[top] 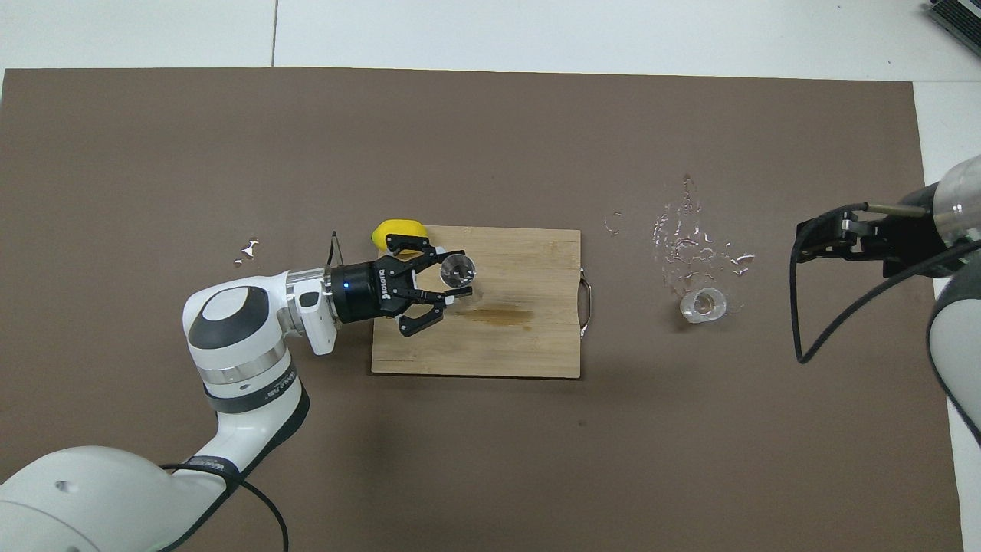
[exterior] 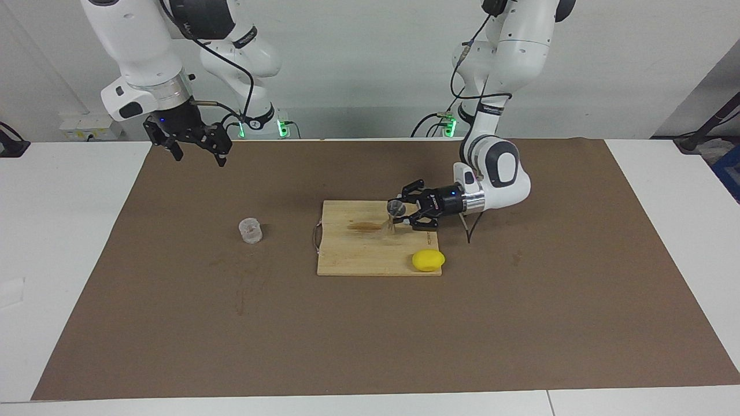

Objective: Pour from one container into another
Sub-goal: 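Lift the metal cup with the left gripper and carry it over the board, then lower the metal cup onto the cutting board with the left gripper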

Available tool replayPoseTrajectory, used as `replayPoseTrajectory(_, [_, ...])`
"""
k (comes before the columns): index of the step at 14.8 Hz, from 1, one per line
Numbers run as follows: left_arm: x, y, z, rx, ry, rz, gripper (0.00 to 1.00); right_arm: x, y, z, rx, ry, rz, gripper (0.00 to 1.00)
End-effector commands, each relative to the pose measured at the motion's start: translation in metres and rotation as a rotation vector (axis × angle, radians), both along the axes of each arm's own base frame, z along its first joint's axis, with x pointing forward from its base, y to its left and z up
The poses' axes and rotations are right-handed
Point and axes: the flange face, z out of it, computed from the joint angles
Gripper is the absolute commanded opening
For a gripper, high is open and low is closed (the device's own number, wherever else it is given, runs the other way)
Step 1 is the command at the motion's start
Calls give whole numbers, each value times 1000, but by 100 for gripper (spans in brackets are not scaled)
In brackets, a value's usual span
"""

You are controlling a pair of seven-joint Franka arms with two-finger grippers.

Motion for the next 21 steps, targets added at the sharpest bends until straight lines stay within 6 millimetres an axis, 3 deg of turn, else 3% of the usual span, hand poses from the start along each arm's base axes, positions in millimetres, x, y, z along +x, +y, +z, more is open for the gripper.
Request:
replayPoseTrajectory(1, [-20, -28, 3, 18, -2, 13, 42, -8, -3, 2, 21, 2, 13, 100])
replayPoseTrajectory(6, [-54, -88, -7, 53, -103, 101, 42, -8, -3, 2, 21, 2, 13, 100])
replayPoseTrajectory(10, [-54, -91, -10, 109, -209, 150, 42, -8, -3, 2, 21, 2, 13, 100])
replayPoseTrajectory(17, [-60, -106, -34, 132, -183, 154, 44, -8, -2, 2, 21, 2, 15, 100])
replayPoseTrajectory(21, [-60, -108, -34, 132, -188, 155, 45, -8, -2, 2, 21, 2, 15, 100])
